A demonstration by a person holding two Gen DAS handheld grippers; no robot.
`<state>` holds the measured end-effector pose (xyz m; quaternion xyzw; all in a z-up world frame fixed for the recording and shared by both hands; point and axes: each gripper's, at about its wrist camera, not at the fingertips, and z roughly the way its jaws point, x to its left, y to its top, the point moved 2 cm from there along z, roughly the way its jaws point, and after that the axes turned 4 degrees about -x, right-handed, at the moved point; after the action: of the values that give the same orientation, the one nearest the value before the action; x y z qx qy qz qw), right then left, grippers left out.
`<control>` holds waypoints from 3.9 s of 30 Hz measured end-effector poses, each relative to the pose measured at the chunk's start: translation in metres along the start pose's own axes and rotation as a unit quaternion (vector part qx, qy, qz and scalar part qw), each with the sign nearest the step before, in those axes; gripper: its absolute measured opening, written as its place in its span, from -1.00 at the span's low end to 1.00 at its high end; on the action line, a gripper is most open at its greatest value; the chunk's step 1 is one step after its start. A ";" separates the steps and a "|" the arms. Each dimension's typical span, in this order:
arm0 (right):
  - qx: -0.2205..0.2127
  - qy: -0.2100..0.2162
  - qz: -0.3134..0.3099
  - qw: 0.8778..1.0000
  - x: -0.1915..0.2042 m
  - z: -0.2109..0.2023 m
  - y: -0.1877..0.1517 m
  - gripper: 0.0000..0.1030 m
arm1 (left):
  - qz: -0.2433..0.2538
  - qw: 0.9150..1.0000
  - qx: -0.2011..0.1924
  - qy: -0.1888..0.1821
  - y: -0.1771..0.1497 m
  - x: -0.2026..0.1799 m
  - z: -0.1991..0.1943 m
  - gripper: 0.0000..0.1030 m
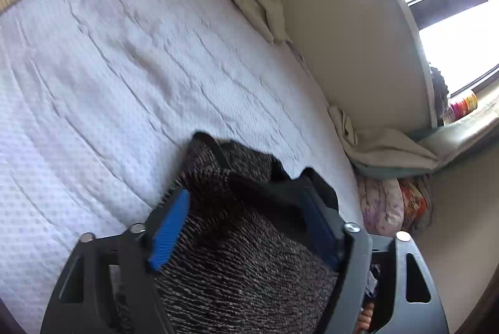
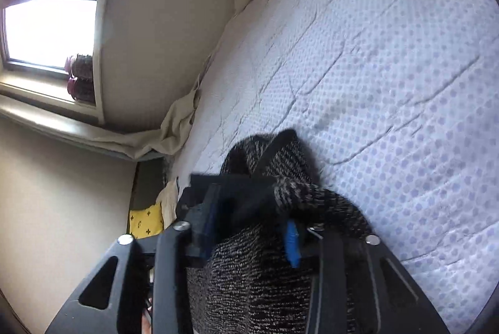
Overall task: Fold large clothes
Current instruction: 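Carry the hem with both grippers over onto the hood, then release, then withdraw both open grippers and move them to the folded jacket's edge, then grasp the folded jacket edge with the left gripper and lift it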
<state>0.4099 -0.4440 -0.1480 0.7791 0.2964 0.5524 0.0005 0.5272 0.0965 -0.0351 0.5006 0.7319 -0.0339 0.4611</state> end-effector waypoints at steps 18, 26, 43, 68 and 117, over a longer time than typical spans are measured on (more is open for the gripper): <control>-0.045 -0.189 -0.226 0.955 0.097 -0.083 -0.046 -0.02 | 0.175 0.979 0.035 0.094 -0.080 -0.069 -0.056 0.54; 0.034 -0.219 -0.386 0.896 0.136 -0.034 -0.161 -0.05 | 0.348 0.926 0.082 0.123 -0.181 -0.122 -0.027 0.59; 0.092 -0.241 -0.507 0.823 0.098 0.048 -0.229 -0.05 | 0.375 0.901 0.112 0.185 -0.218 -0.078 0.020 0.72; 0.049 -0.328 -0.346 0.878 0.030 -0.046 -0.142 -0.20 | 0.177 0.952 0.041 0.248 -0.112 0.053 -0.050 0.85; 0.055 -0.201 -0.345 0.915 0.099 -0.081 -0.182 0.10 | -0.091 0.992 0.075 0.050 -0.136 0.077 -0.084 0.22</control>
<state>0.2772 -0.2746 -0.0907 0.7219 0.5702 0.3321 0.2084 0.3637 0.1262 -0.0975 0.4661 0.7918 -0.1051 0.3804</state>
